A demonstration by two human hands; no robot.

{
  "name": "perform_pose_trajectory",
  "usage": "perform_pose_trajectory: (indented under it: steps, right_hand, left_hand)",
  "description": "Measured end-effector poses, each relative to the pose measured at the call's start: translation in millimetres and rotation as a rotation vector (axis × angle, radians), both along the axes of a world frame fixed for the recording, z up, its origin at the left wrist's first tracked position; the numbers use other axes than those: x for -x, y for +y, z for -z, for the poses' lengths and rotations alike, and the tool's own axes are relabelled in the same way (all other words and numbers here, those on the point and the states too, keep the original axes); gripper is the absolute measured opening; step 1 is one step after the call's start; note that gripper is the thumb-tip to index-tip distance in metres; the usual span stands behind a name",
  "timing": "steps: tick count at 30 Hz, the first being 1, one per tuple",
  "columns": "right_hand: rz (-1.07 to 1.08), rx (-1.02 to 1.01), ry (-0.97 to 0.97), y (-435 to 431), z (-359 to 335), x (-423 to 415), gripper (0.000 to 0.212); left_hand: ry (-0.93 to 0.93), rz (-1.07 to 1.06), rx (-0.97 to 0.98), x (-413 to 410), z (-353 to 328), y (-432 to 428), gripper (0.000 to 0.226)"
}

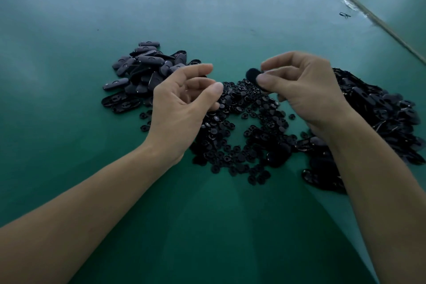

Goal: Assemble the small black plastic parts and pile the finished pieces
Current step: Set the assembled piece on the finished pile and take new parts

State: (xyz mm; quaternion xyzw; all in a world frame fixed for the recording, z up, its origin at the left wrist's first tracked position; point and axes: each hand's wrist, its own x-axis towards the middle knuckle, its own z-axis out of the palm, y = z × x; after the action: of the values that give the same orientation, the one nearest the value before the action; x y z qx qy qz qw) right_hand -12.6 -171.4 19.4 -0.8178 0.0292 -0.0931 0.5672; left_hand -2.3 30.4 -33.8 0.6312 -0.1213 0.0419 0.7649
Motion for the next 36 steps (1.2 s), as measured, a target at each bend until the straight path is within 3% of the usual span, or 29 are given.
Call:
perform_pose_trajectory:
  steps: [4, 7, 10, 14, 18, 25, 28, 32, 36]
  right_hand:
    - [-0.246, -0.085, -0.015, 20, 0, 8, 0.021]
    - [-0.302, -0.064, -0.034, 31, 5, 10, 0.024]
    - [-0.150, 0.012, -0.086, 32, 10, 11, 0.019]
    - [0.093, 0.405, -0.110, 26, 19, 19, 0.008]
    - [0.098, 0.646, 0.003, 28, 29, 28, 0.010]
    - [0.104, 0.747, 0.012, 34, 32, 26, 0.017]
    - [0.117, 0.704, -0.055, 35, 32, 28, 0.017]
    - [0.141, 0.491, -0.192, 39, 27, 33, 0.011]
    - [0.168, 0.433, -0.201, 39, 31, 34, 0.006]
  left_hand:
    - [-0.010, 0.027, -0.067, 3, 0, -1, 0.026]
    - [-0.041, 0.052, -0.107, 4, 0, -3, 0.017]
    - [-0.031, 0.047, -0.081, 5, -1, -3, 0.011]
    - [0.016, 0.045, -0.046, 4, -2, -3, 0.012]
    - [0.031, 0.045, -0.023, 5, -3, -5, 0.012]
    - [0.051, 0.024, -0.007, 4, -4, -4, 0.014]
    - [0.046, 0.023, 0.001, 4, -4, -4, 0.017]
    - [0.028, 0.023, -0.014, 5, -5, -4, 0.018]
    - [0.043, 0.027, -0.037, 7, -6, -3, 0.015]
